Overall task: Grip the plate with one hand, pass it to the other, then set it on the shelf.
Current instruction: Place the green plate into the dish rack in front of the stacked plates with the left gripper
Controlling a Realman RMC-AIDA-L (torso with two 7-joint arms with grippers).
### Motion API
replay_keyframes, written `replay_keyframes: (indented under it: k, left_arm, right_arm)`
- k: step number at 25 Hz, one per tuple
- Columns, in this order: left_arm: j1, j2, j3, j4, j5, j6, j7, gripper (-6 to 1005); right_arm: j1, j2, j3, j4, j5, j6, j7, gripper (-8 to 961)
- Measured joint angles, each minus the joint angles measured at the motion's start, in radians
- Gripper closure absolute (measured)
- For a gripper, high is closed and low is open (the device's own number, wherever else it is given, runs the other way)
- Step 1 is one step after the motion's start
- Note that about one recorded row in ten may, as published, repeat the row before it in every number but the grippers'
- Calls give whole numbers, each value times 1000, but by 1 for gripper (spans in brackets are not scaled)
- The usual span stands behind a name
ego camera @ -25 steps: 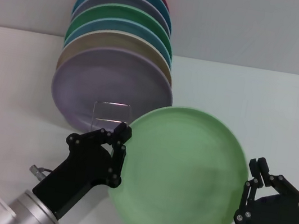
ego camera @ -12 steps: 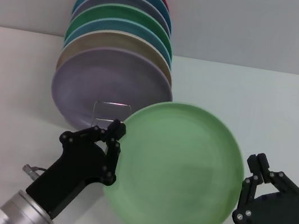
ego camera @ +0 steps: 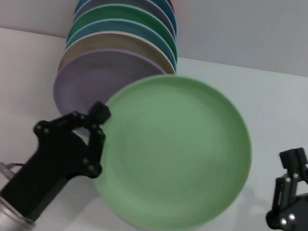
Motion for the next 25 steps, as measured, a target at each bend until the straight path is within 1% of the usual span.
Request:
replay_keyframes:
  k: [1, 4, 5, 9, 10, 12, 13, 14, 15, 16, 19, 25]
  left_arm:
    - [0, 0, 0, 0, 0, 0, 0, 961]
    - [2, 1, -20, 10, -1, 55, -1, 962]
    - [3, 2, -44, 21, -1, 85, -1, 962]
    - [1, 0, -76, 42, 0, 120, -1, 962]
    - [-5, -3, -99, 62, 0, 138, 0, 962]
    - [-8, -4, -110, 69, 0, 142, 3, 962]
    - [-12, -4, -121, 77, 0, 148, 8, 962]
    - [-16, -5, -129, 84, 0, 153, 12, 962]
    - [-29, -6, -137, 113, 0, 179, 22, 962]
    - [-29, -6, -137, 113, 0, 179, 22, 962]
    - [-47, -7, -138, 149, 0, 231, 51, 963]
    - [-73, -5, -129, 176, 13, 275, 220, 963]
  right_arm:
    - [0, 0, 0, 0, 0, 0, 0, 913]
    - [0, -1, 0, -67, 0, -51, 104, 913]
    - [-1, -1, 0, -91, 0, -73, 139, 913]
    - [-8, 0, 3, -164, 3, -148, 246, 914]
    - [-12, 0, 8, -198, 8, -181, 291, 914]
    - [-15, 0, 10, -214, 10, -193, 309, 914]
    - [-18, 0, 13, -255, 19, -208, 352, 914]
    - [-18, 0, 13, -255, 19, -208, 352, 914]
    - [-19, -1, 14, -296, 38, -208, 400, 914]
    - [-19, -1, 14, -296, 38, -208, 400, 914]
    - [-18, -1, 15, -350, 68, -182, 467, 914]
    - [-22, -1, 31, -402, 105, -118, 499, 913]
